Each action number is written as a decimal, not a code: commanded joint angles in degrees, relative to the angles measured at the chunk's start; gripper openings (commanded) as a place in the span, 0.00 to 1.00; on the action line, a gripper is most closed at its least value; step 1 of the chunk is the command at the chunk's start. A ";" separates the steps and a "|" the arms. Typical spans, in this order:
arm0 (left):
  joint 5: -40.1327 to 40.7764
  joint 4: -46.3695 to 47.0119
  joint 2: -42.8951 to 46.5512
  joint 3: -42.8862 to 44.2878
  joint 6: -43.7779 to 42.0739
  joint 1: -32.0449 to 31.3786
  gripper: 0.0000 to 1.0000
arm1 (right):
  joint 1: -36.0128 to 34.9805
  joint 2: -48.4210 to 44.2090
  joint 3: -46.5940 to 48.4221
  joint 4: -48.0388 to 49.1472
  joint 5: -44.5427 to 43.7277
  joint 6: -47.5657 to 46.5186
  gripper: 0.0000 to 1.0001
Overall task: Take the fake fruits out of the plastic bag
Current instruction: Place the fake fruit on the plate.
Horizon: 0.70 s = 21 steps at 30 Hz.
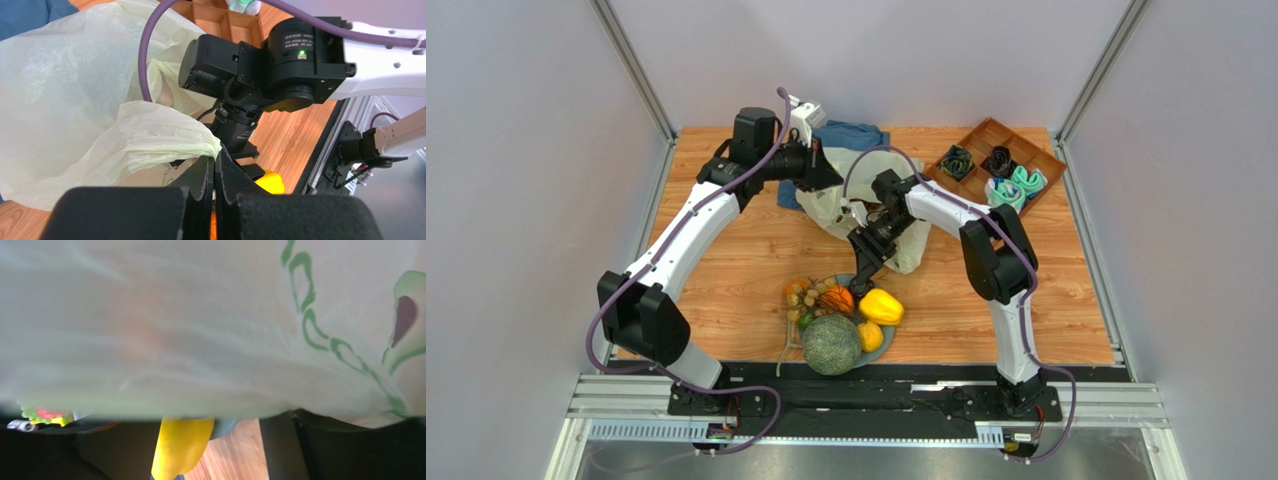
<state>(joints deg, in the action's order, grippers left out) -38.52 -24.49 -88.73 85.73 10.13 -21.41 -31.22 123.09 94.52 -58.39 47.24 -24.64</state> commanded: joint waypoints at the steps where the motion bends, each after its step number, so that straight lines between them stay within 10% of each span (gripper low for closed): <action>1: -0.85 2.17 1.19 1.63 0.50 -0.21 0.00 | 1.16 -6.19 0.58 2.49 -2.77 -0.23 0.72; 10: -0.94 2.08 1.36 2.51 0.77 -0.21 0.00 | 3.10 -13.04 1.72 1.61 -0.66 0.38 0.76; 21: -2.61 1.11 2.42 4.62 1.38 -0.21 0.00 | 5.65 -17.28 -3.21 28.25 -17.00 8.30 0.60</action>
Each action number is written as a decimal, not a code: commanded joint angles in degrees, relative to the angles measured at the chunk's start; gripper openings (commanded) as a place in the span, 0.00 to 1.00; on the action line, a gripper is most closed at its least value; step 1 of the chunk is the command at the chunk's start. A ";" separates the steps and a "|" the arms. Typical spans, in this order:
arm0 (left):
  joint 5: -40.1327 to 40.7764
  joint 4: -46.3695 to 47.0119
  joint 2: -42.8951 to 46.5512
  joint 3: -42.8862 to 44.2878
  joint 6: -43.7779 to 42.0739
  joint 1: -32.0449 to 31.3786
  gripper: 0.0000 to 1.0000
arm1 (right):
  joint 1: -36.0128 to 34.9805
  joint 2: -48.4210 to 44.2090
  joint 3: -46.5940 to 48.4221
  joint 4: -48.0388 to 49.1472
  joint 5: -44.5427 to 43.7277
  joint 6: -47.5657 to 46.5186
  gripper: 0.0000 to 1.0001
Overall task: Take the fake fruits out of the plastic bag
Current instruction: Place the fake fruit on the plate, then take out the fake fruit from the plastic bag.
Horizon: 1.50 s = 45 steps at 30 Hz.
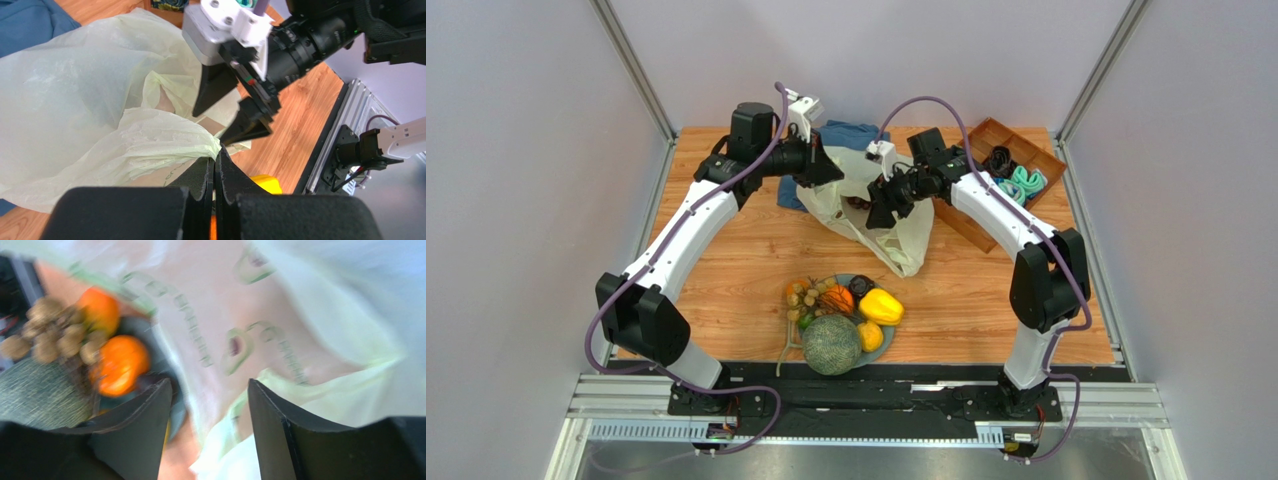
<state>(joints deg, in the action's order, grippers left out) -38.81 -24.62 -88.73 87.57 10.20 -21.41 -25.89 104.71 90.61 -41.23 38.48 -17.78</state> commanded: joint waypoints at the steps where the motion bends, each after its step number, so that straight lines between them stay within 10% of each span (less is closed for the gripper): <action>1: -2.67 1.68 2.51 2.96 1.58 -0.21 0.00 | 0.31 2.25 1.93 10.48 -8.42 -0.57 0.59; 16: -9.97 6.08 1.46 8.04 6.77 -0.83 0.00 | 2.16 19.03 18.37 4.06 -17.47 -19.40 0.57; 27: -9.80 2.74 -1.36 9.90 2.90 -1.97 0.00 | 2.24 33.36 34.36 0.90 -24.42 -21.94 0.78; 33: -8.92 2.04 -2.24 10.25 1.76 -2.41 0.00 | 2.77 37.24 37.80 -5.79 -20.38 -26.25 0.54; 39: -5.50 0.80 -2.68 9.38 0.09 -2.50 0.00 | 4.35 27.79 31.33 -3.95 -13.08 -22.13 0.00; 45: 1.45 -0.25 -3.47 8.41 -3.25 -2.50 0.00 | 5.58 14.76 24.36 -0.87 -5.88 -15.64 0.00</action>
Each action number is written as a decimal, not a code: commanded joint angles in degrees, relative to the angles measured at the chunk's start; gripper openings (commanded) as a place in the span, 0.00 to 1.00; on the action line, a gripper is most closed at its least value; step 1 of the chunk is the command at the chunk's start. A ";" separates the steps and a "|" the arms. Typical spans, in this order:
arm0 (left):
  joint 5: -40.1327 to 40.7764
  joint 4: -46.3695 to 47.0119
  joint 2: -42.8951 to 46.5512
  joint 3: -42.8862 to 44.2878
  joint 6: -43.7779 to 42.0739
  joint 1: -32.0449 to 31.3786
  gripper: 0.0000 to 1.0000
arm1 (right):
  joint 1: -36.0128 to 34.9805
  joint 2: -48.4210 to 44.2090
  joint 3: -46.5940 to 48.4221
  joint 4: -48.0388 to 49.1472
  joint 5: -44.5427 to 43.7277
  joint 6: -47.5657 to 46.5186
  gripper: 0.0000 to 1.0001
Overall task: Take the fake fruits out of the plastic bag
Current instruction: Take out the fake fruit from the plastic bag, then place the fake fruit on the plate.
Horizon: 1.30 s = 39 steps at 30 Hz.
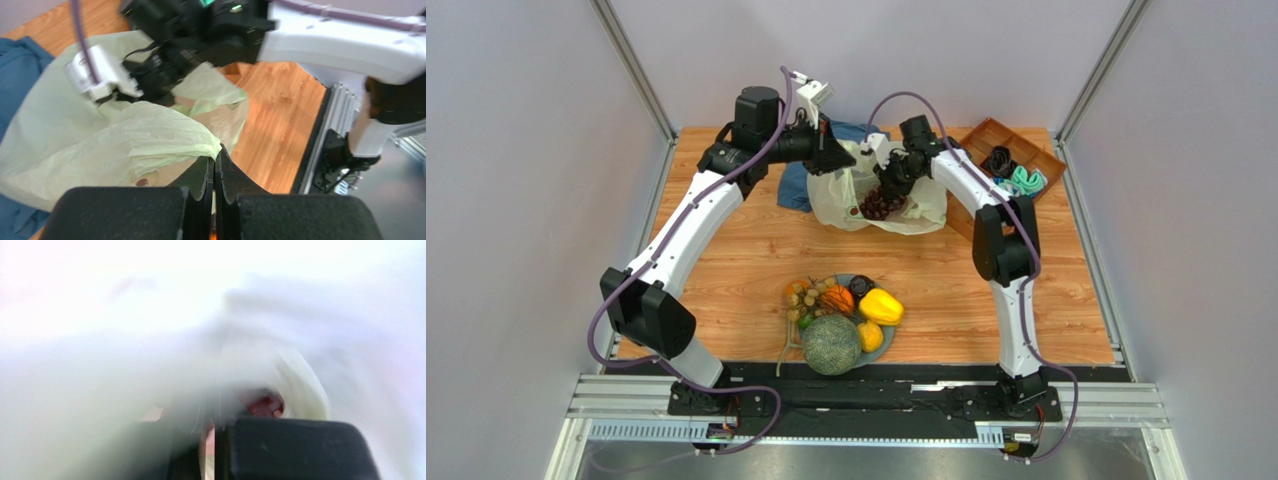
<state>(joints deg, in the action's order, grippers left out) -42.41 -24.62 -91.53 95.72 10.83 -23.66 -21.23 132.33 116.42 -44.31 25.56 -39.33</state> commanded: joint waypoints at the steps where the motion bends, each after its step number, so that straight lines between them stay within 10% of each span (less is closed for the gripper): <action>1: 5.76 -0.51 -0.85 0.25 -4.93 -0.25 0.00 | 1.19 -16.37 -2.94 3.17 9.22 7.41 0.00; 15: 17.36 -2.27 -2.69 0.08 -9.95 -0.33 0.00 | 1.63 -36.85 -11.03 2.92 18.47 20.96 0.00; 20: 19.38 -3.41 -1.55 -0.71 -10.13 -0.33 0.54 | 1.28 -44.69 -14.02 -1.64 21.98 20.88 0.00; 21: 19.73 -3.33 -1.12 -0.97 -10.04 -0.33 0.87 | 0.85 -47.06 -16.20 -2.43 22.42 20.61 0.00; 22: 20.17 -3.41 0.11 -1.15 -10.13 -0.33 0.97 | 0.58 -48.47 -17.36 -3.57 22.77 20.18 0.00; 39: 17.54 -7.72 25.67 -11.60 -14.16 7.13 0.98 | -16.03 -53.24 -31.43 -2.98 17.24 23.77 0.00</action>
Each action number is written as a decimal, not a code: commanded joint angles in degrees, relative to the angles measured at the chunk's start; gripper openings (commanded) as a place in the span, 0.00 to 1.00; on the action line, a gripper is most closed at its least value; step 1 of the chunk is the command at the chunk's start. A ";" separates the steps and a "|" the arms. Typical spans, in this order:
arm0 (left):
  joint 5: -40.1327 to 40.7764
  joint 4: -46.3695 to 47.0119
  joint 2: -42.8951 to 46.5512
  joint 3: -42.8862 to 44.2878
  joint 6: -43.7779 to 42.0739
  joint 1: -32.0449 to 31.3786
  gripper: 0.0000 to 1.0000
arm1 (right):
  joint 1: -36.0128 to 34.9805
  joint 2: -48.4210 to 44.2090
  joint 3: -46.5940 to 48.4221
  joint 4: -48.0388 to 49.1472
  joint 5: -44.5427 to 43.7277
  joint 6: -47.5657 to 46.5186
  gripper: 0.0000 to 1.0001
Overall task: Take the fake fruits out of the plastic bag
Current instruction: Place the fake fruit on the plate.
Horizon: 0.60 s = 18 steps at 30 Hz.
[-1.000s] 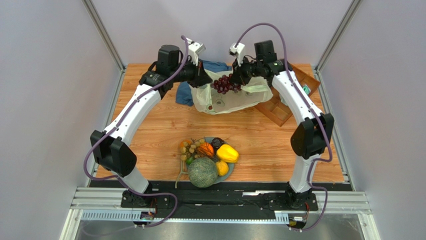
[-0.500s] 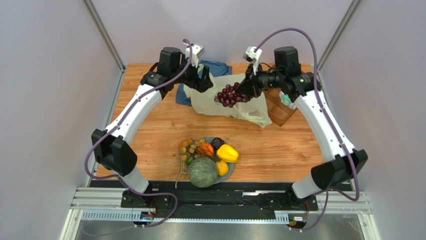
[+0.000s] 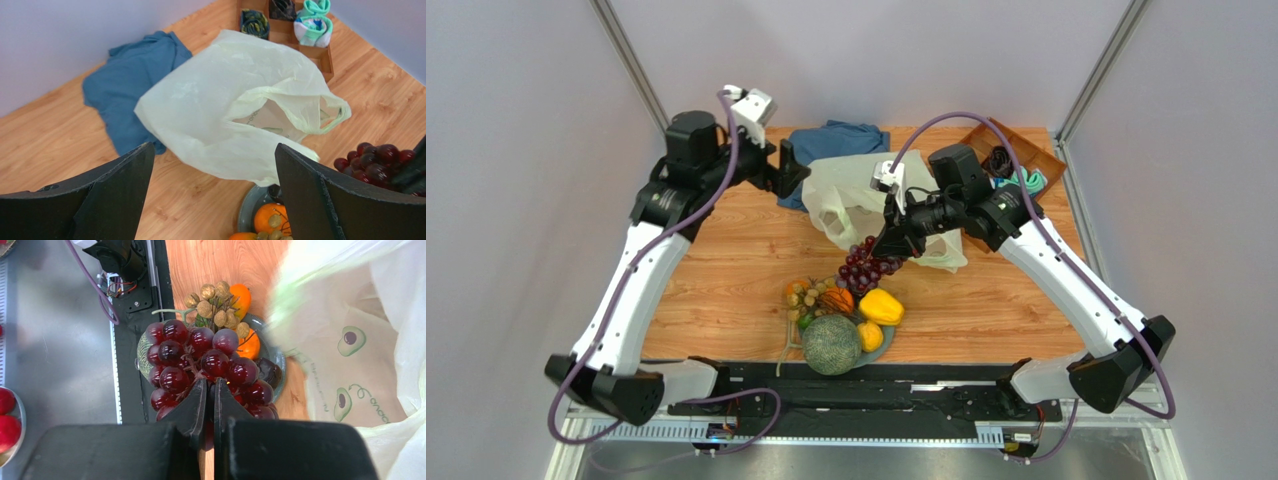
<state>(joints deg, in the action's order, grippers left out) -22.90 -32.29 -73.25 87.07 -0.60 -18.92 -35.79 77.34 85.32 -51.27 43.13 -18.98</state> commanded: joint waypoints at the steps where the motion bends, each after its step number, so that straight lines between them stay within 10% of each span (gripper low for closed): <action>1: -4.59 0.04 8.47 -3.65 -2.83 3.52 0.98 | -1.82 2.28 -0.42 4.59 -0.33 3.86 0.00; 18: -12.35 1.35 19.72 -12.27 4.99 22.16 0.98 | -7.10 11.08 -5.60 9.78 -2.18 5.10 0.00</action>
<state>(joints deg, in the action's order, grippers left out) -32.23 -32.45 -56.53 75.94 1.65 1.61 -42.04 88.20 80.36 -45.28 41.21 -15.33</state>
